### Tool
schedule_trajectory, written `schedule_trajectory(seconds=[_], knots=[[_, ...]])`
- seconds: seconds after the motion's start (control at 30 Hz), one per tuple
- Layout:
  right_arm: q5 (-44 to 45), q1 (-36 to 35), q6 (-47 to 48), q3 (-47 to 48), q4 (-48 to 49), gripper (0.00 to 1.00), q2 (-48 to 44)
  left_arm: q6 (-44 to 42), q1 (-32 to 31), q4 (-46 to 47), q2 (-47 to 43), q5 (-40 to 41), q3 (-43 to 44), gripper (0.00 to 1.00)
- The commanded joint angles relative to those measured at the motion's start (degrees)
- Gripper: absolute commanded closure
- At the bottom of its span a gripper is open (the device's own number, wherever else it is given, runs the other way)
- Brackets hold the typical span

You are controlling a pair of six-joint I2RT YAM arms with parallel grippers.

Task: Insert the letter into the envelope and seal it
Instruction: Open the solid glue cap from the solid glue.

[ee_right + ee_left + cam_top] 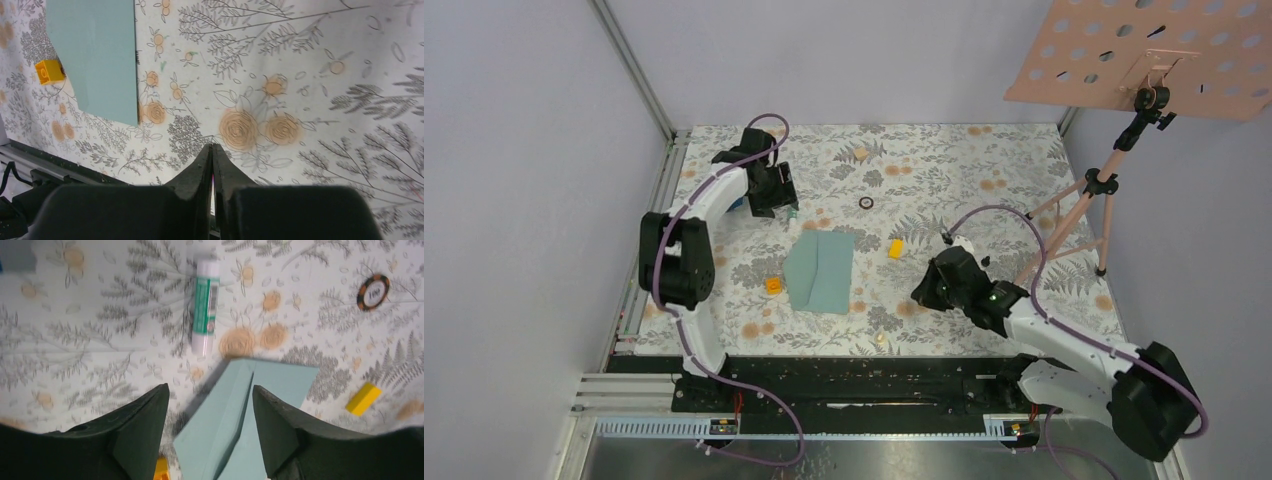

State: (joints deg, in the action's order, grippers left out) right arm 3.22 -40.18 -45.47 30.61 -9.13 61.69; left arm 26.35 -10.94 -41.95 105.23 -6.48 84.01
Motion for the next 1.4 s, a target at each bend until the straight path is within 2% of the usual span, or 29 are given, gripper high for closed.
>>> schedule_trajectory(seconds=[0.0,0.27,0.43,0.53,0.63,0.73,0.77,0.87,0.93,1.03,1.17,1.27,1.37], knots=[[5.7,-0.3,-0.6,-2.3,-4.5,0.92,-7.0,-1.8,0.1,-1.5,7.9,3.8,8.7,0.37],[7.0,-0.2,-1.3,-2.5,-6.1,0.91,-11.1,-3.0,-0.5,-4.0,18.4,7.9,18.2,0.38],[6.8,-0.3,-1.3,-2.4,-6.1,0.90,-10.5,-3.0,-2.2,-4.3,22.0,9.5,19.6,0.45],[6.5,-0.3,-1.5,-2.5,-6.1,0.90,-10.5,-3.3,-3.9,-5.0,23.2,11.7,20.8,0.54],[6.5,-0.3,-2.0,-2.9,-5.8,0.90,-10.9,-3.2,-4.9,-6.7,24.5,11.8,23.1,0.68],[6.5,-0.3,-2.3,-3.1,-5.9,0.90,-11.7,-2.6,-5.2,-7.4,24.1,8.9,23.9,0.94],[6.5,-0.3,-2.4,-3.2,-5.9,0.90,-12.1,-2.3,-5.2,-7.4,23.4,7.3,23.9,1.00],[6.6,-0.3,-2.3,-2.9,-6.5,0.90,-13.4,-1.4,-5.2,-5.9,18.0,0.0,21.8,1.00],[6.2,-0.3,-1.7,-2.2,-7.1,0.88,-13.8,-0.3,-5.2,-1.5,11.4,-6.9,17.5,1.00],[4.4,-0.3,0.0,-0.6,-7.2,0.71,-14.1,3.1,-5.4,7.9,-2.6,-17.0,7.5,1.00],[1.3,-0.3,0.9,1.6,-4.5,0.44,-15.1,9.0,-6.2,20.3,-16.0,-27.1,-3.8,1.00],[-3.8,-0.3,0.8,3.5,1.1,0.36,-14.7,15.8,-7.6,32.2,-23.2,-32.3,-12.1,1.00],[-11.4,-0.3,-0.5,5.4,9.3,0.34,-13.0,22.5,-10.5,45.5,-27.2,-36.8,-19.0,1.00]])
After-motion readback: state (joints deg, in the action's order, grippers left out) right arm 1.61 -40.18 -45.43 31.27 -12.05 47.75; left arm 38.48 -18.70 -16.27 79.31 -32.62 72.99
